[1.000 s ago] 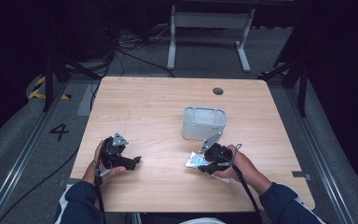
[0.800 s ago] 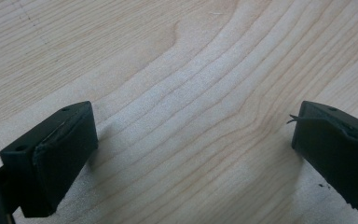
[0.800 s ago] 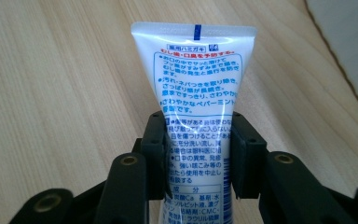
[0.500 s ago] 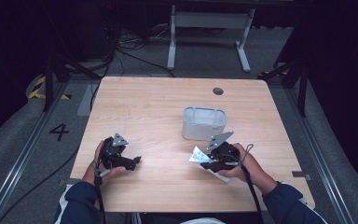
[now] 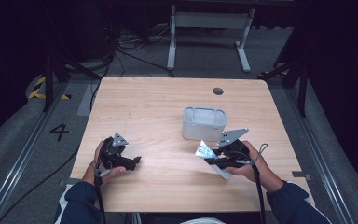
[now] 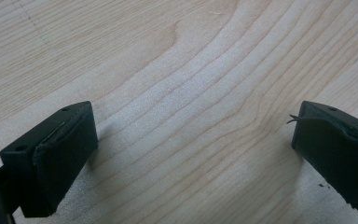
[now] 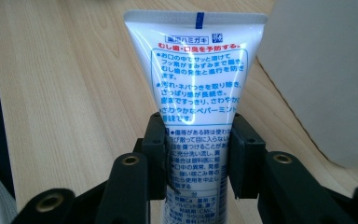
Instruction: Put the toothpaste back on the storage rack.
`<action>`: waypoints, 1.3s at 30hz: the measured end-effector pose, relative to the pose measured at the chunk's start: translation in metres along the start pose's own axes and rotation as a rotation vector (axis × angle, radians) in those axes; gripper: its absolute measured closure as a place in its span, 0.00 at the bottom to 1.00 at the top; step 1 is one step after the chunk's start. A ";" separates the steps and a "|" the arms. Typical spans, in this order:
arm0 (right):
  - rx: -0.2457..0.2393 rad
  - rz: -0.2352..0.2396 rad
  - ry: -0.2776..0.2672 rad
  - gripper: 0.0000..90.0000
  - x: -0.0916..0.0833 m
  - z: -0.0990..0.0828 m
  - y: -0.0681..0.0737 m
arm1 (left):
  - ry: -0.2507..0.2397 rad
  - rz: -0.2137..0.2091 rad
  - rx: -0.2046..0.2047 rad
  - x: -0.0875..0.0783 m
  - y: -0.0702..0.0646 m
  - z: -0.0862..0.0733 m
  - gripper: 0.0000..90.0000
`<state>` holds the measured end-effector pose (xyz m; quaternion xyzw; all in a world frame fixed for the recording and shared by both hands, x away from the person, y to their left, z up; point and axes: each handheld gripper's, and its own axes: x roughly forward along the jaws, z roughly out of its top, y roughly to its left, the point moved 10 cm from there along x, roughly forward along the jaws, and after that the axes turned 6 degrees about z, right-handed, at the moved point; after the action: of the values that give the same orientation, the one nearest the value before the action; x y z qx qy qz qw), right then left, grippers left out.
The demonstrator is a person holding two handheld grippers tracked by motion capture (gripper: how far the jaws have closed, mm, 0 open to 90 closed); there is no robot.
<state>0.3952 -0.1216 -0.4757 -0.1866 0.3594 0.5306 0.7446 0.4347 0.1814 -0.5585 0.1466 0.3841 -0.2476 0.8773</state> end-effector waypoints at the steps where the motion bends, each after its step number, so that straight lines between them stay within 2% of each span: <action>1: -0.001 -0.001 -0.009 0.73 -0.002 0.000 0.000 | 0.000 0.000 0.000 0.000 0.000 0.000 0.01; 12: 0.009 -0.036 -0.057 0.73 -0.020 0.000 -0.011 | 0.000 0.002 0.001 0.000 0.000 0.000 0.01; 18: 0.010 -0.052 -0.110 0.73 -0.030 0.004 -0.015 | 0.000 0.001 0.001 0.000 0.000 0.000 0.01; 19: 0.010 -0.055 -0.133 0.73 -0.034 0.007 -0.016 | 0.000 0.001 0.001 0.000 0.000 0.000 0.01; 25: -0.014 -0.068 -0.174 0.73 -0.045 0.014 -0.016 | 0.000 0.001 0.001 0.000 0.000 0.000 0.01; 32: -0.018 -0.093 -0.232 0.73 -0.062 0.023 -0.021 | 0.000 0.003 0.003 0.000 0.000 0.000 0.01; 39: -0.023 -0.114 -0.280 0.73 -0.072 0.033 -0.024 | 0.000 0.001 0.001 0.000 0.000 0.000 0.01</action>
<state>0.4157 -0.1556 -0.4030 -0.1397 0.2348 0.5123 0.8142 0.4347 0.1815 -0.5584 0.1472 0.3838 -0.2474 0.8774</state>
